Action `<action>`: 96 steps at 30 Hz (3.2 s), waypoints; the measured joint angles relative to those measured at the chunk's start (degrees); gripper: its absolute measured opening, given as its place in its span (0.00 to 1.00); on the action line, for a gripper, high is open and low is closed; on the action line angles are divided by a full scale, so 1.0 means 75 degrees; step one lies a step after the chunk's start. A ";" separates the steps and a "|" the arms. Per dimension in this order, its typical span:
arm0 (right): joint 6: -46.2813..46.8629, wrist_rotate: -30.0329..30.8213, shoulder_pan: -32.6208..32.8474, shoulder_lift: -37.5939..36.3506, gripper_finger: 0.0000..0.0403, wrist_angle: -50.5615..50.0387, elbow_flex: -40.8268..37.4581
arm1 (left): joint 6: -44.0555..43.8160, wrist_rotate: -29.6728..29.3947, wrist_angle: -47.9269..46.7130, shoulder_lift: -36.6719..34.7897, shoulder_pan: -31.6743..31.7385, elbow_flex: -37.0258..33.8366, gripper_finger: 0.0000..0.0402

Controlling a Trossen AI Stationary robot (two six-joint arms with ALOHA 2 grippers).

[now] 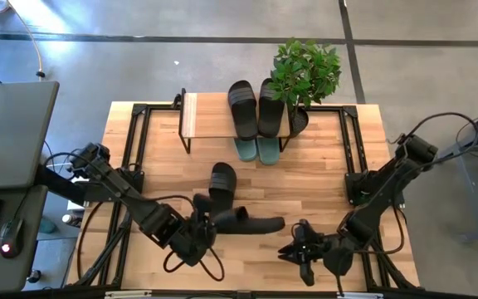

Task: Pick and place slides into the shelf
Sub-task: Put the black slipper under the shelf

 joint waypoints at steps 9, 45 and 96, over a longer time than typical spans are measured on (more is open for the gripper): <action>0.0750 0.0302 0.0422 -0.0785 0.16 -0.1140 -0.0003 | 0.2868 -0.0936 -0.0184 0.0816 -0.0216 -0.0009 0.08; -0.2950 0.0606 0.0481 0.1255 0.40 -0.7054 0.4514 | 0.1988 -0.1097 -0.1025 0.1224 0.0064 0.1646 0.08; -0.2817 0.1297 -0.0147 0.2068 0.09 -0.7375 0.4983 | 0.0746 -0.0780 -0.1594 0.1242 -0.0012 0.2639 0.34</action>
